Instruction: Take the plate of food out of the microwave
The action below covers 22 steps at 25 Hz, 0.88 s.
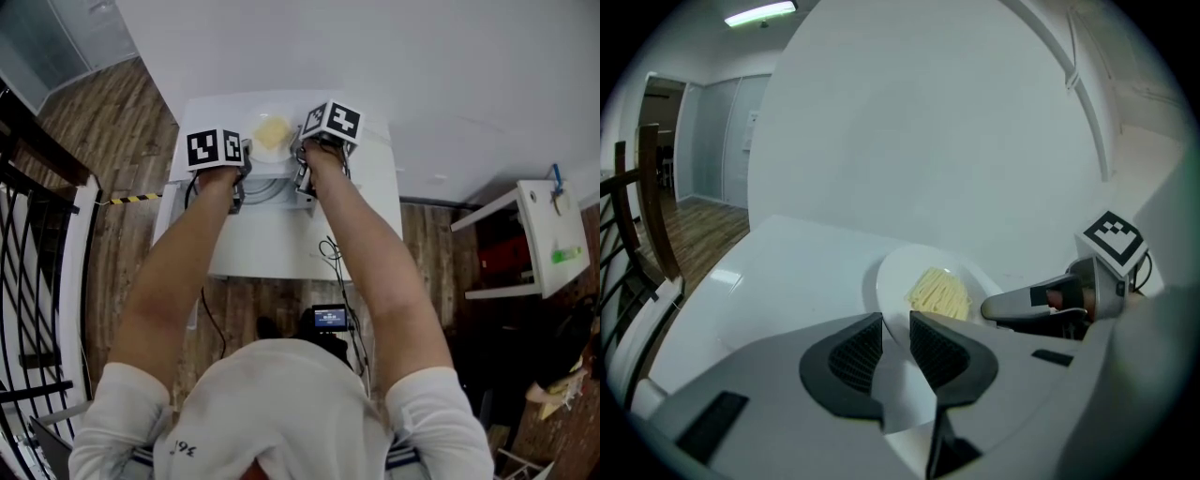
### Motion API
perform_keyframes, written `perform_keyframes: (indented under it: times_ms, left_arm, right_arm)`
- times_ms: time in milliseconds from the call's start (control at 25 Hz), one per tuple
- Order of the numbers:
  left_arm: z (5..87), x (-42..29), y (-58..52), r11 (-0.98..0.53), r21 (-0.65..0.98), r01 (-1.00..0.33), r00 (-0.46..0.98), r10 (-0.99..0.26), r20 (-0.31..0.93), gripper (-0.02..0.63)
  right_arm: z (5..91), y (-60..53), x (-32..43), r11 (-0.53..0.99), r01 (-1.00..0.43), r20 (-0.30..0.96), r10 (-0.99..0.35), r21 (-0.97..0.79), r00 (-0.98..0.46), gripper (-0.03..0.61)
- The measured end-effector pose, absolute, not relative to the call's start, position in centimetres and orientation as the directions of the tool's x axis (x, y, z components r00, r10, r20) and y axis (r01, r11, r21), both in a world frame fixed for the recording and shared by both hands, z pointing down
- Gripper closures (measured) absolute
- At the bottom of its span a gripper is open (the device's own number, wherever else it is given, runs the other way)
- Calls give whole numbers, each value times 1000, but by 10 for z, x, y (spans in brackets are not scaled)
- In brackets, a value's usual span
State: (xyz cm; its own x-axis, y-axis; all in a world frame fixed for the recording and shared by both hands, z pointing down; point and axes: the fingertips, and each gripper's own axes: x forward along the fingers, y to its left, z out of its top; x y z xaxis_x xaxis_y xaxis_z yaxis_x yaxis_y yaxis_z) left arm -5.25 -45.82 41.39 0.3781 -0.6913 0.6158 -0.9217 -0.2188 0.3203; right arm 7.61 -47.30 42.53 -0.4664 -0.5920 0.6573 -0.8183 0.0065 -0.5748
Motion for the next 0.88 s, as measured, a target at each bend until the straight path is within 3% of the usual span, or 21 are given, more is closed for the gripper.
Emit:
perform_keyframes:
  times_ms: [880]
  left_arm:
    - [413,-61,-454,-283,207,-936,350,-720,599,539]
  right_arm:
    - [418,-477,69,174,-950,691,-654,-260,-309,488]
